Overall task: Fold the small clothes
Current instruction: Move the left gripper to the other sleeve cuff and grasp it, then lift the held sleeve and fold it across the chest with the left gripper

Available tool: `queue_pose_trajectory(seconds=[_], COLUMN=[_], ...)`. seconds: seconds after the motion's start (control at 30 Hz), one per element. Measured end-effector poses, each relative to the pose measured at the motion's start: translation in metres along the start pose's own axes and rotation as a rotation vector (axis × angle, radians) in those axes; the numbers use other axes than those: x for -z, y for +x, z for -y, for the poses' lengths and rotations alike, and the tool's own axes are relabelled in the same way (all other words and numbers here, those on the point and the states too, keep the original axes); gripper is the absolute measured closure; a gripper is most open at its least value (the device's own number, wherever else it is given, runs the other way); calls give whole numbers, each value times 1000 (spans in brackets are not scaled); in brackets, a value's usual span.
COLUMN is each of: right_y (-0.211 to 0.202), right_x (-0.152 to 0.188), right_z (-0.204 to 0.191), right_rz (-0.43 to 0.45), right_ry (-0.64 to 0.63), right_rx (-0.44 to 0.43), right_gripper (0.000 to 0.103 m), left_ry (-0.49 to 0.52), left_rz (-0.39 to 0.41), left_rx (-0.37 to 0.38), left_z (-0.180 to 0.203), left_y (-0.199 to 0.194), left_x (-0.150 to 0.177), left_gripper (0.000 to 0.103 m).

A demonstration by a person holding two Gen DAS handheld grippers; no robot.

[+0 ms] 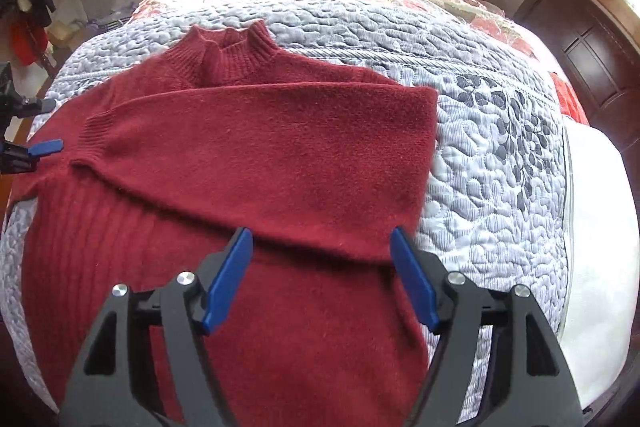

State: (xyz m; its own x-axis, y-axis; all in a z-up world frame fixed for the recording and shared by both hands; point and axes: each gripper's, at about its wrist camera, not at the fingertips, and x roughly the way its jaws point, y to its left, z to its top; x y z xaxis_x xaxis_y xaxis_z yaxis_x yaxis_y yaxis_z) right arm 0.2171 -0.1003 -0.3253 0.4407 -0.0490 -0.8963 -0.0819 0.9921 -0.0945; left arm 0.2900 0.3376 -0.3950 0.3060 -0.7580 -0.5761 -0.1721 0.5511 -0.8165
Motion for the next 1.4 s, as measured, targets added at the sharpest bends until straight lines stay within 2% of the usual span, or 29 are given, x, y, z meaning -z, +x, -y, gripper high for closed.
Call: queue_pose_trajectory(seconds=[0.03, 0.1, 0.2, 0.3, 0.33, 0.4, 0.43, 0.5, 0.63, 0.87, 0.9, 0.93, 0.97, 1.03, 1.13, 1.27, 1.4], right_y=[-8, -28, -46, -60, -63, -66, -67, -68, -72, -69, -68, -67, -66, -66, -68, -74, -80], right_x=[3, 15, 26, 33, 35, 36, 36, 36, 35, 46, 48, 50, 52, 55, 58, 59, 57], right_z=[-5, -26, -60, -97, -110, -132, -141, -158, -178, -181, -180, -179, -178, -175, -175, -176, -169], right_rz=[-9, -26, -60, -76, -76, -80, -84, -89, -94, -116, -118, -124, -129, -136, -139, -127, -113], right_ry=[-8, -35, -110, -186, -212, -250, -263, -285, -318, -329, -329, -327, -321, -303, -298, -299, -272], right_rx=[-12, -42, -85, -126, -134, -151, -155, -165, -174, -166, -162, -160, -158, -163, -171, -182, -192], right_gripper=[31, 31, 30, 28, 28, 28, 28, 28, 28, 28, 28, 28, 28, 28, 28, 28, 28], left_ry=[-28, -114, -320, -520, -575, -699, -747, -789, -824, -821, -811, -797, -785, -762, -725, -644, -469], left_rz=[55, 191, 442, 615, 659, 725, 745, 775, 772, 766, 763, 748, 733, 701, 714, 766, 812], left_rx=[10, -10, -113, -242, -265, -256, -206, -129, -86, -153, -156, -170, -184, -209, -249, -285, -320], left_z=[-7, -33, -102, -179, -203, -249, -269, -296, -325, -334, -335, -335, -334, -330, -321, -289, -221], left_y=[-25, -83, -179, -254, -272, -297, -304, -309, -296, -275, -276, -275, -274, -272, -274, -289, -309], left_x=[8, 28, 72, 116, 127, 143, 147, 143, 125, 103, 100, 97, 96, 94, 94, 90, 77], left_gripper=[18, 12, 7, 7, 7, 7, 7, 7, 7, 10, 22, 40, 50, 78, 93, 93, 94])
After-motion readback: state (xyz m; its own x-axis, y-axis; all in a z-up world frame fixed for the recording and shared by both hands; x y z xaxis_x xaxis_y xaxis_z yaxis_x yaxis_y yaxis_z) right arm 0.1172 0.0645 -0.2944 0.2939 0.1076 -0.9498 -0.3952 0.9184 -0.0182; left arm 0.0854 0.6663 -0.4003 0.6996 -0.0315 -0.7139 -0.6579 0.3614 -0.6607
